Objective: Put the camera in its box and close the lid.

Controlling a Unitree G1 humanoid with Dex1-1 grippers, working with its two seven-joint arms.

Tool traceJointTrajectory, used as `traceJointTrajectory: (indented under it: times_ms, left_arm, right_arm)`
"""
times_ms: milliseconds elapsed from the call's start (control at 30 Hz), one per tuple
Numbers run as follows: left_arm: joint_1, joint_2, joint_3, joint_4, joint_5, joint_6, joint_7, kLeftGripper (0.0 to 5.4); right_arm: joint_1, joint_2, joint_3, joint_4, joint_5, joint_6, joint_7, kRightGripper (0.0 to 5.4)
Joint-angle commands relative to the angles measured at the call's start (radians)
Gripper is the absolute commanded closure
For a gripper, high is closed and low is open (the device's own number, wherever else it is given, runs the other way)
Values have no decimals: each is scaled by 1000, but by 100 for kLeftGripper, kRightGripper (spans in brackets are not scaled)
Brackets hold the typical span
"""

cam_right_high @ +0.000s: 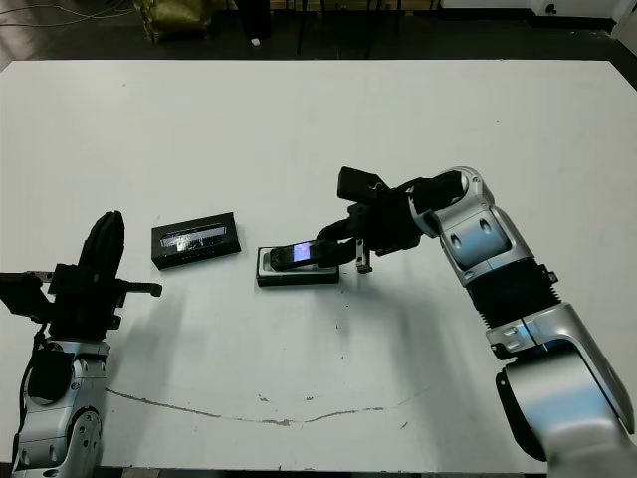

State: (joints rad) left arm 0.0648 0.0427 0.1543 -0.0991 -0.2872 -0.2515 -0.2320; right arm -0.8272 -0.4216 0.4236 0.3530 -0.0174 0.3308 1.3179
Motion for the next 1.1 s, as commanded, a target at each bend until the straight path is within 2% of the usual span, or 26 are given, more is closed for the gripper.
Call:
traceJointTrajectory:
  times_ms: [33, 333, 500, 867, 1033, 1100]
  left_arm:
    - [17, 4, -1, 10, 9, 8, 6, 540]
    - [16, 3, 0, 19, 9, -4, 1, 540]
    - [18, -1, -1, 20, 8, -6, 5, 540]
    - [20, -1, -2, 20, 7, -3, 7, 540]
    - [26, -4, -3, 3, -6, 17, 8, 540]
    - [23, -1, 0, 13, -5, 7, 3, 540]
  right_arm:
    - [8, 5, 21, 7, -15, 6, -6, 521]
    - [-2, 28, 38, 17, -10, 23, 0, 521]
    - [-6, 46, 50, 29, -14, 7, 4, 521]
    - [-13, 65, 69, 5, -10, 44, 10, 521]
    - [0, 72, 60, 12, -1, 4, 8, 521]
    - [0, 63, 58, 2, -3, 14, 10, 521]
